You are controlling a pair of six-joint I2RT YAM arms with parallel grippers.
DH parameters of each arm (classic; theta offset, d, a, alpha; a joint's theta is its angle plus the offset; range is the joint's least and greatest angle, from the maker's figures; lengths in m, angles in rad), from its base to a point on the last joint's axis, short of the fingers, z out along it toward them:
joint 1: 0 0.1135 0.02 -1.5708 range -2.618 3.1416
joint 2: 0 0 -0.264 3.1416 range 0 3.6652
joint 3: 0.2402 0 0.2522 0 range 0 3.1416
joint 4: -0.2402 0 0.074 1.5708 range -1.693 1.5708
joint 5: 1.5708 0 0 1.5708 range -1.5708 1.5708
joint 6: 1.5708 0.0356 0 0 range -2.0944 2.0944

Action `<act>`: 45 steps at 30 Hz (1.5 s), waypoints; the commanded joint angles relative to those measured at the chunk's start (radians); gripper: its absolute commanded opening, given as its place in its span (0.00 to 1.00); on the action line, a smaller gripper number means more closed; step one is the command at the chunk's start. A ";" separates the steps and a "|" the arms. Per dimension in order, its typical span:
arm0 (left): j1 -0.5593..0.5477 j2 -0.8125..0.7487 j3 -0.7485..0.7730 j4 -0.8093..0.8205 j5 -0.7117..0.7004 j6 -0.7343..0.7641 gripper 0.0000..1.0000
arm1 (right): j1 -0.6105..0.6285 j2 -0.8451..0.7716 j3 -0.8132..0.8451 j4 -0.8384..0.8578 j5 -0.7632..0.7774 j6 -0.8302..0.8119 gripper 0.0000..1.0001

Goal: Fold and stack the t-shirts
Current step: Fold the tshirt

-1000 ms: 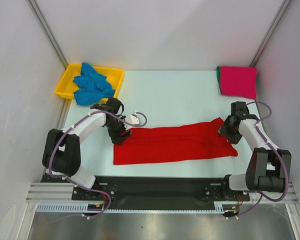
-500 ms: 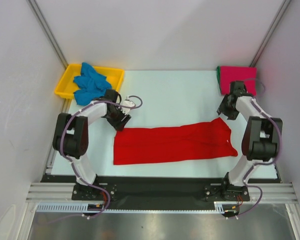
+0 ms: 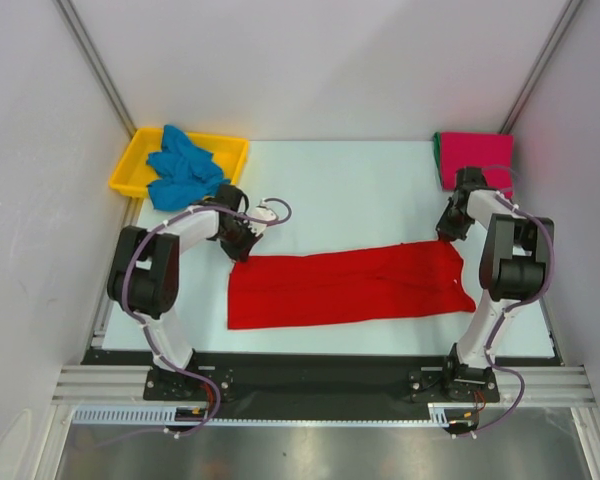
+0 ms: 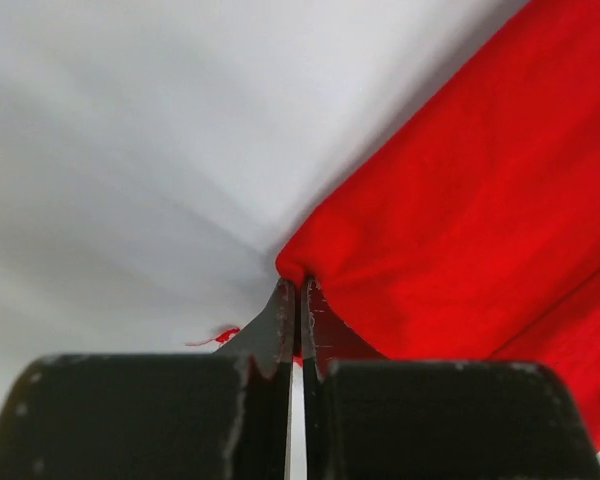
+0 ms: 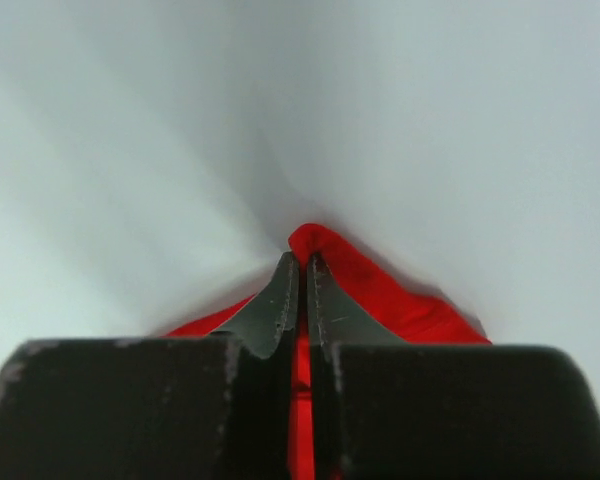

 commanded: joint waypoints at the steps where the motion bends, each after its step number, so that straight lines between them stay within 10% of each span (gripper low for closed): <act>1: 0.038 -0.022 -0.039 -0.058 -0.045 0.000 0.00 | -0.054 0.002 0.053 0.035 0.033 0.034 0.00; 10: 0.083 -0.013 -0.009 -0.041 -0.084 -0.036 0.00 | -0.002 0.087 0.173 0.098 -0.076 0.042 0.00; 16: 0.083 -0.039 -0.018 -0.079 -0.092 -0.025 0.02 | 0.007 0.118 0.325 -0.040 0.011 0.043 0.57; 21: 0.083 -0.102 -0.036 -0.093 -0.096 -0.014 0.36 | -0.074 -0.026 0.270 -0.121 0.067 0.046 0.65; 25: 0.083 -0.128 -0.038 -0.088 -0.070 -0.033 0.51 | -0.166 -0.194 0.089 -0.143 0.053 0.083 0.63; 36: 0.042 -0.016 0.036 -0.068 0.020 -0.086 0.51 | -0.221 -0.459 -0.463 0.003 -0.080 0.226 0.54; 39: 0.025 0.005 0.010 -0.067 -0.010 -0.063 0.46 | -0.221 -0.424 -0.467 0.046 -0.094 0.232 0.47; 45: 0.011 -0.016 -0.108 -0.109 0.000 -0.022 0.05 | -0.182 -0.263 -0.361 0.095 -0.068 0.180 0.04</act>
